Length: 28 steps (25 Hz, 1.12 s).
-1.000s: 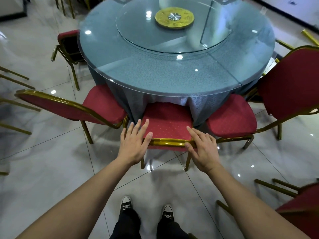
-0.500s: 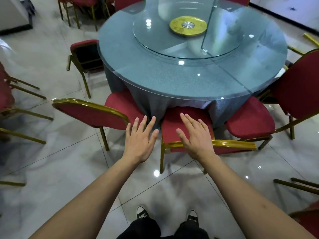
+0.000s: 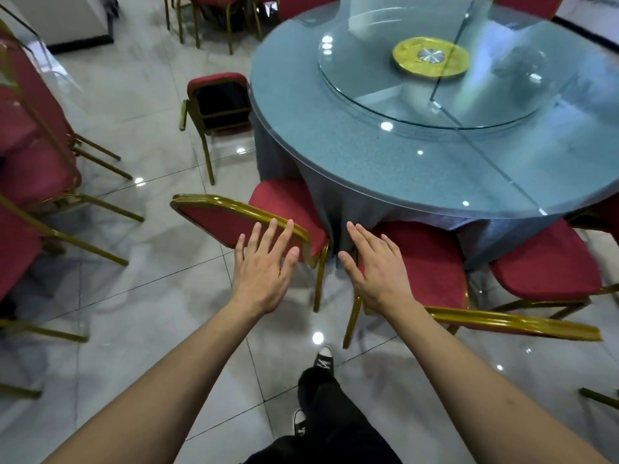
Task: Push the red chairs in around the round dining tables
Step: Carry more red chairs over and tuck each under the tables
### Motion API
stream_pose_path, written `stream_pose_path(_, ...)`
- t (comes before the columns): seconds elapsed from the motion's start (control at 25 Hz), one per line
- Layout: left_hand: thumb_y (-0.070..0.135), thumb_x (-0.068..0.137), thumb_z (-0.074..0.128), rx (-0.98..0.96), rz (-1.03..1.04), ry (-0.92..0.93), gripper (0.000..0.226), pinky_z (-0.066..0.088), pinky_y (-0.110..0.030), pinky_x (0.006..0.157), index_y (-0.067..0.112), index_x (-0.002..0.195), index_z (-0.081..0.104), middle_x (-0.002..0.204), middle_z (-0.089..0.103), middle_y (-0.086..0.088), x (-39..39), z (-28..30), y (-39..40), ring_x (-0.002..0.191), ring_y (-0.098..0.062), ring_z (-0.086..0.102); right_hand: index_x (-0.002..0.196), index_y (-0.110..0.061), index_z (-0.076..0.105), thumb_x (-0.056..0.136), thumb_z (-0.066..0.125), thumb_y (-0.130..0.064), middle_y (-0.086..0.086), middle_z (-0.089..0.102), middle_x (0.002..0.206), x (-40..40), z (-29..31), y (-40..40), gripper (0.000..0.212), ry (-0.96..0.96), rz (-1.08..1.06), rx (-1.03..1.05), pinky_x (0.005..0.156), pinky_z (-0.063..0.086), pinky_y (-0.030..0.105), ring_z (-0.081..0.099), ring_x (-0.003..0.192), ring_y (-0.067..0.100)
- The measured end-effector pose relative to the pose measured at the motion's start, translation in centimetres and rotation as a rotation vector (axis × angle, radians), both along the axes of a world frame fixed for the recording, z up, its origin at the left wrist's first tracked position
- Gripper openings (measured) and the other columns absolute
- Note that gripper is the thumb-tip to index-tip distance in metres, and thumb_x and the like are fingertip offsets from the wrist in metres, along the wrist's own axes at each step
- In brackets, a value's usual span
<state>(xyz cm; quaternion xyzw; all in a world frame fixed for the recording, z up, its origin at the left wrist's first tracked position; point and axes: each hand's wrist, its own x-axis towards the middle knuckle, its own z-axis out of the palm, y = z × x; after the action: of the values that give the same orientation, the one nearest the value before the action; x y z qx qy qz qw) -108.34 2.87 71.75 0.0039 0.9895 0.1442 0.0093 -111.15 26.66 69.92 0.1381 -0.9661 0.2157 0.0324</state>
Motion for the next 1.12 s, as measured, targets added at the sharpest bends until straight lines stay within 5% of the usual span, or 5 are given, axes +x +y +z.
stream_pose_path(0.44, 0.064, 0.098, -0.008, -0.101, -0.006, 0.001, 0.066, 0.003, -0.047, 0.126, 0.043, 0.16, 0.003, 0.17, 0.008, 0.004, -10.7, -0.9, -8.8, 0.157, -0.02, -0.001, 0.161, -0.028, 0.027, 0.103, 0.027, -0.061, -0.001, 0.036, 0.163, -10.0, -3.6, -8.7, 0.067, -0.09, 0.036, -0.097, 0.126, 0.015, 0.038, 0.032, 0.149, 0.01)
stream_pose_path(1.12, 0.067, 0.096, -0.01, 0.047, -0.093, -0.09, 0.068, 0.002, -0.046, 0.126, 0.046, 0.159, 0.007, 0.169, 0.013, 0.005, -16.6, -3.2, -18.5, 0.156, -0.013, 0.0, 0.161, -0.039, 0.02, 0.1, 0.015, -0.07, -0.006, 0.026, 0.167, -12.5, -5.0, -16.9, 0.069, -0.32, -0.02, -0.172, 0.126, 0.014, 0.043, 0.025, 0.152, 0.008)
